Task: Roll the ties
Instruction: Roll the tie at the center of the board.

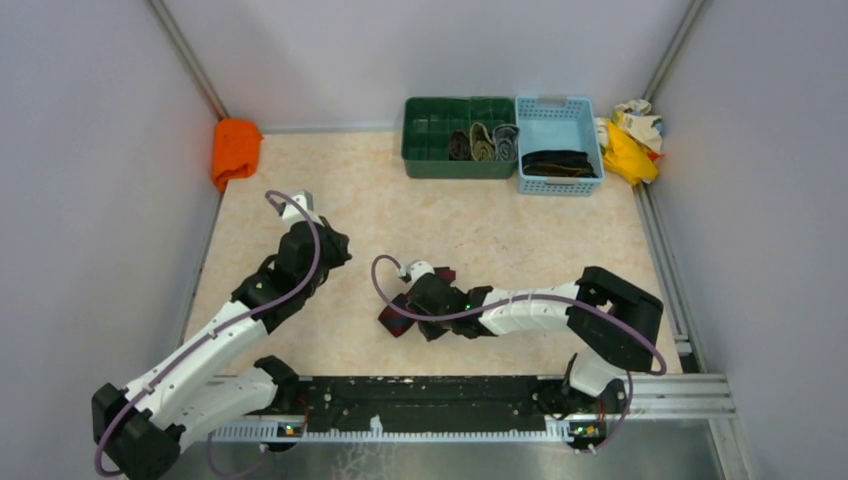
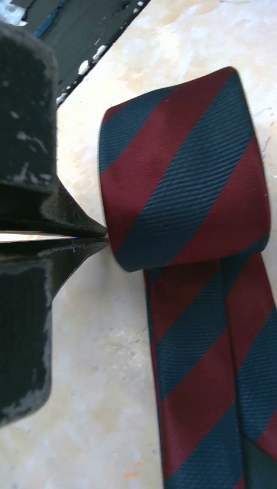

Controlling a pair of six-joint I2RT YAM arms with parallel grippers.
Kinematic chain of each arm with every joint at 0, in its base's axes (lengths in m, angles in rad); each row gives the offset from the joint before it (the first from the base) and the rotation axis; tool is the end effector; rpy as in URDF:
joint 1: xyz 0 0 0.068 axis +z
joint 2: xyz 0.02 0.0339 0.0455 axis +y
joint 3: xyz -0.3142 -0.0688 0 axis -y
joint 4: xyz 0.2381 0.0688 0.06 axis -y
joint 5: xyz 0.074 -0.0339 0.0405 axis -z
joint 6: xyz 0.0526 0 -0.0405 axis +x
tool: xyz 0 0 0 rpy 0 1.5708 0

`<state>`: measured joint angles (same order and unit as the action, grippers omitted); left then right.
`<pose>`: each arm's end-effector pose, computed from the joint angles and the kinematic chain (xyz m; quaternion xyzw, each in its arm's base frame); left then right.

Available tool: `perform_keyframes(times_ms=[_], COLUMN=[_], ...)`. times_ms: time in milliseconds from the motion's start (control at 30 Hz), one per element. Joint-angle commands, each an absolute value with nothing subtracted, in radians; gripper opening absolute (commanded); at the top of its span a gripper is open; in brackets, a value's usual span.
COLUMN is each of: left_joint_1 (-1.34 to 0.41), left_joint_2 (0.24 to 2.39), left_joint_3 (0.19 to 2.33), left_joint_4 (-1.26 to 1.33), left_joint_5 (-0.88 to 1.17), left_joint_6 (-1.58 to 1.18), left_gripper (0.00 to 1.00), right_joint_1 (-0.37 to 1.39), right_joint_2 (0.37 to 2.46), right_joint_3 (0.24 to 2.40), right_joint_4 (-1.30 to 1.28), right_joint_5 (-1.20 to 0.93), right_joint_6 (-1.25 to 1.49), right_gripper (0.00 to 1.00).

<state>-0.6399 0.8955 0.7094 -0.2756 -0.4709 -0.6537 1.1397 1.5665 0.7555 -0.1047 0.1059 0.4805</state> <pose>0.1561 -0.0865 0.3198 -0.1285 0.8258 -0.1503 0.5281 0.1317 0.2730 0.1962 -0.2899 0.9001 0.1982 0.2578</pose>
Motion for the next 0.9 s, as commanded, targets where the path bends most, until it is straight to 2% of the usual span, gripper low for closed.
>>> perform_keyframes(times_ms=[0, 233, 700, 867], left_joint_1=[-0.643, -0.629, -0.549, -0.523], left_joint_2=[0.872, 0.869, 0.902, 0.941], left_joint_3=[0.708, 0.701, 0.696, 0.682], left_joint_4=[-0.306, -0.31, -0.276, -0.268], left_joint_5=[-0.512, -0.523, -0.475, -0.419], left_joint_6=[-0.644, -0.637, -0.623, -0.641], left_gripper=[0.0, 0.0, 0.0, 0.0], right_joint_1=[1.161, 1.151, 1.06, 1.052], right_joint_2=[1.613, 1.685, 1.816, 1.803], right_joint_3=[0.797, 0.864, 1.01, 1.012], right_joint_4=[-0.031, -0.051, -0.06, -0.067], right_joint_5=[0.166, 0.264, 0.184, 0.176], right_joint_6=[0.488, 0.481, 0.384, 0.37], right_gripper=[0.0, 0.0, 0.0, 0.0])
